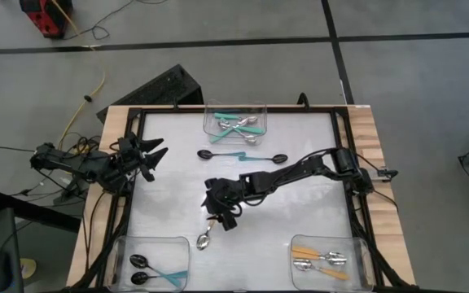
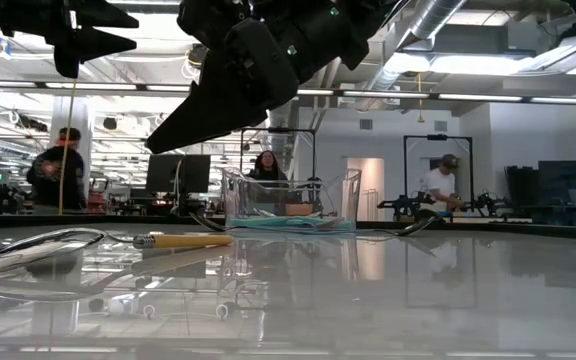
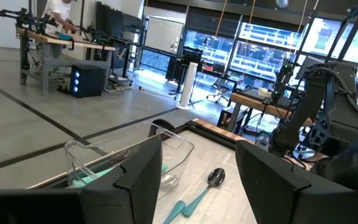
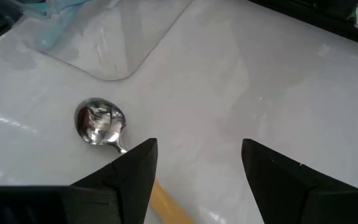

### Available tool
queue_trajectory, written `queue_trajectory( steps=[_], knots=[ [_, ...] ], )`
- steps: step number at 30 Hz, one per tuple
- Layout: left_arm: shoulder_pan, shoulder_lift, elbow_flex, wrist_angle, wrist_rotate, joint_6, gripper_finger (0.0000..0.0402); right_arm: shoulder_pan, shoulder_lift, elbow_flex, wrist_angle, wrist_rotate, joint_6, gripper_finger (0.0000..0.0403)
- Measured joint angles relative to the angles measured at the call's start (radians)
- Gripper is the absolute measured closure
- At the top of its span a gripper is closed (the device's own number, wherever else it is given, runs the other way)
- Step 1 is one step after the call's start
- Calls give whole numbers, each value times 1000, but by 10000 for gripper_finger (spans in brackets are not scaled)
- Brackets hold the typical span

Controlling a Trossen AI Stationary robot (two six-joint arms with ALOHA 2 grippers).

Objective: Sort silverware by color (type)
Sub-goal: Put the orange spoon into the bottom right transparent bin

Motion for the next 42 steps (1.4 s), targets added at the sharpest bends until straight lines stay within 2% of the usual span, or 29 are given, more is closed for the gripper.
queue_trajectory(
  steps=[19, 26, 34, 42],
  knots=[
    [0, 0, 0, -1, 1, 0, 212, 2, 22, -2, 5, 0, 21, 143],
    [0, 0, 0, -1, 0, 0, 212, 1, 51, -2, 17, -52, 58, 143],
    [0, 0, 0, 0, 0, 0, 212, 3, 50, -1, -48, -74, -189, 143],
    [0, 0, 0, 0, 0, 0, 212, -7, 50, -1, -32, -133, -201, 143]
  ],
)
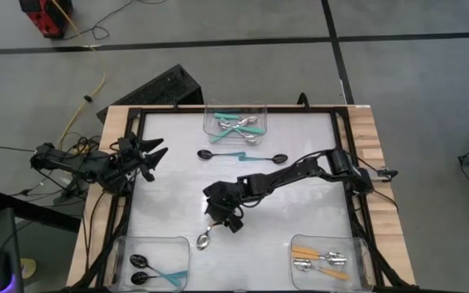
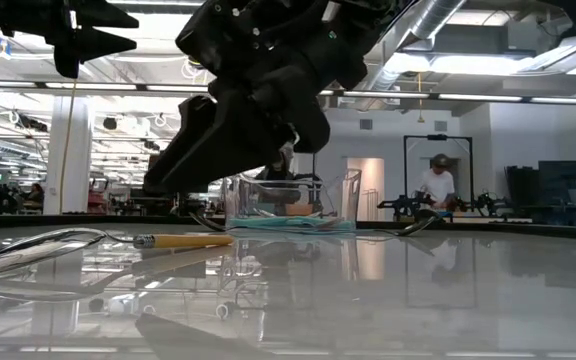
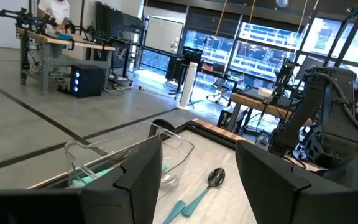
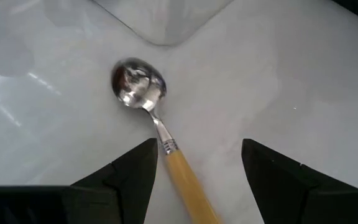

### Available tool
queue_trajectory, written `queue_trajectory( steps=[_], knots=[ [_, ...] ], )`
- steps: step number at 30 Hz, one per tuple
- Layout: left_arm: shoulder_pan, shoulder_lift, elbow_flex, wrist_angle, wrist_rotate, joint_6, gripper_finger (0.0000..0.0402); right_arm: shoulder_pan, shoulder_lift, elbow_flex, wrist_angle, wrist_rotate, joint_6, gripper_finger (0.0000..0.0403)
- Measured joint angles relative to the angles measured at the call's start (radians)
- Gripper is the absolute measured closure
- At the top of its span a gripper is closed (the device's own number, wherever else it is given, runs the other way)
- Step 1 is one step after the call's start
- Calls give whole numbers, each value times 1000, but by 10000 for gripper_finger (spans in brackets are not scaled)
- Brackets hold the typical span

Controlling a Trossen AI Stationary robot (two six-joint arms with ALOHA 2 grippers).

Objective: Sort silverware by color (type)
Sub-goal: Put the orange spoon into the bottom right transparent bin

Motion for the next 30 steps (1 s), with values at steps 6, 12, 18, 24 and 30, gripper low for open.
queue_trajectory(
  steps=[6, 12, 18, 24, 30],
  knots=[
    [0, 0, 0, 0, 0, -8, 212, -6, 16, -1, 45, -48, -10, 143],
    [0, 0, 0, 0, -9, 0, 212, -7, 16, 0, 66, -55, -83, 143],
    [0, 0, 0, -1, -19, 2, 212, -8, 16, 0, 85, -78, -87, 143],
    [0, 0, 0, -1, -16, 2, 212, -20, 16, 0, 85, -100, -87, 143],
    [0, 0, 0, -1, -17, 1, 212, -28, 77, 11, 102, -157, -36, 143]
  ],
)
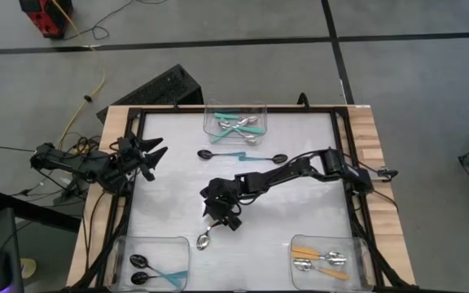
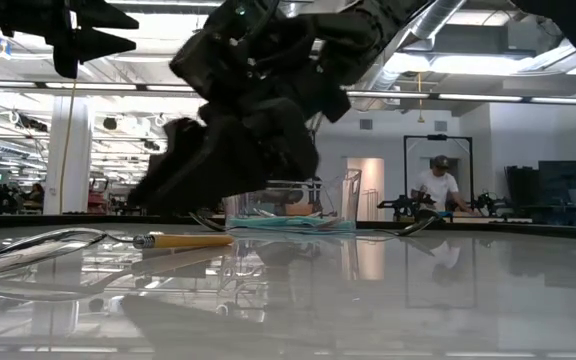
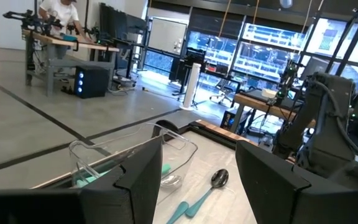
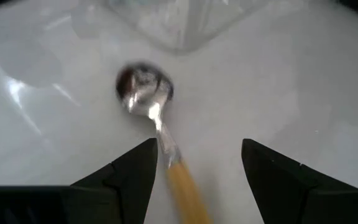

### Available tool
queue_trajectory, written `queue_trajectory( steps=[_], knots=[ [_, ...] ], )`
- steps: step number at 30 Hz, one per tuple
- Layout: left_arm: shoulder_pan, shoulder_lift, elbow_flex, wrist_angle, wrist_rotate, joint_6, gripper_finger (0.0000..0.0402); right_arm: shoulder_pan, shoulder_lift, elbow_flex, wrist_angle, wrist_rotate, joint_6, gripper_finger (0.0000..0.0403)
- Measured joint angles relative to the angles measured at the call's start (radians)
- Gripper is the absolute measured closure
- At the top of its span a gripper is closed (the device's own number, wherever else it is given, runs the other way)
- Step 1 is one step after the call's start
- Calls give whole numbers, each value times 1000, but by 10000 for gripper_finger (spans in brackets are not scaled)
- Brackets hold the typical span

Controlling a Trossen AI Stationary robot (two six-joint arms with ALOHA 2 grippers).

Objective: Sort silverware by color (type)
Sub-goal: Put the orange spoon into the bottom right transparent bin

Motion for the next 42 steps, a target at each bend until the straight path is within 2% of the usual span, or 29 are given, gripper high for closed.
queue_trajectory(
  steps=[5, 32, 42],
  knots=[
    [0, 0, 0, 1, -16, 3, 212, -7, 21, 10, -13, -48, 51, 143],
    [0, 0, 0, -9, -17, 1, 212, -31, 39, 12, -48, -47, 3, 143],
    [0, 0, 0, -9, -11, 0, 212, -31, 67, 12, -34, -67, 70, 145]
  ],
)
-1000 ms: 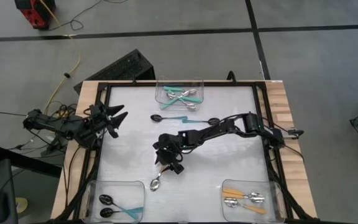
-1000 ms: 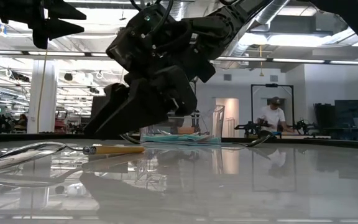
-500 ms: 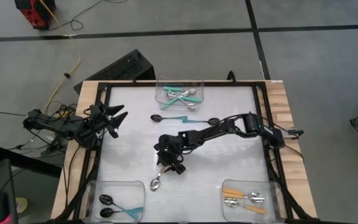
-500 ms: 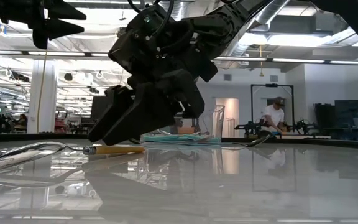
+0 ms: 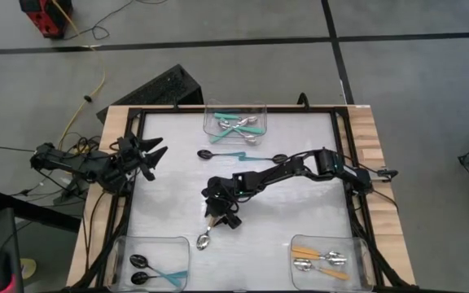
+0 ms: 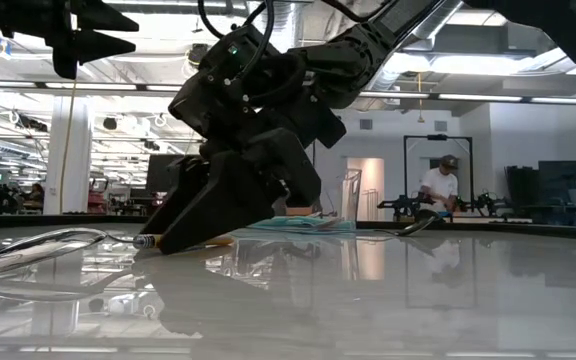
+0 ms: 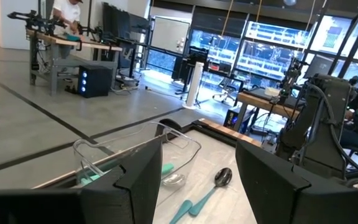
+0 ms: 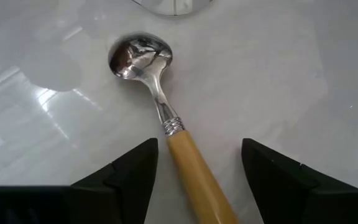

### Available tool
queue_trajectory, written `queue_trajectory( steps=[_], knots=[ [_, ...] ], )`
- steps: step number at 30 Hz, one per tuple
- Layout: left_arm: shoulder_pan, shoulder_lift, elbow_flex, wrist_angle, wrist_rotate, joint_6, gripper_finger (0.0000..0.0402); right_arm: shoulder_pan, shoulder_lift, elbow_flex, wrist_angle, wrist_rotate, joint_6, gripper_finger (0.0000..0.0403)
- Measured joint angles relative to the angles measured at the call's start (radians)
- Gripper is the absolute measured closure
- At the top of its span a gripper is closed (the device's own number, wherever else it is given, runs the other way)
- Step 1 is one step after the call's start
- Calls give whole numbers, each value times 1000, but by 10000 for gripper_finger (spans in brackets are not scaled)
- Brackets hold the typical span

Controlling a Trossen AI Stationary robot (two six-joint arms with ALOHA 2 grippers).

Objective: Sort silverware by color (type)
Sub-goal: Put the orange spoon into the bottom right transparent bin

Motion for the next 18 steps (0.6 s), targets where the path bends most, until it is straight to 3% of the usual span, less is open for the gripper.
queue_trajectory(
  steps=[4, 14, 18],
  knots=[
    [0, 0, 0, 0, -1, 0, 212, -1, 0, 0, -1, 0, 1, 170],
    [0, 0, 0, 0, -2, 1, 212, -3, 1, 0, -8, 2, 23, 290],
    [0, 0, 0, 0, -2, 1, 212, -8, 1, -1, -27, 1, 46, 317]
  ],
)
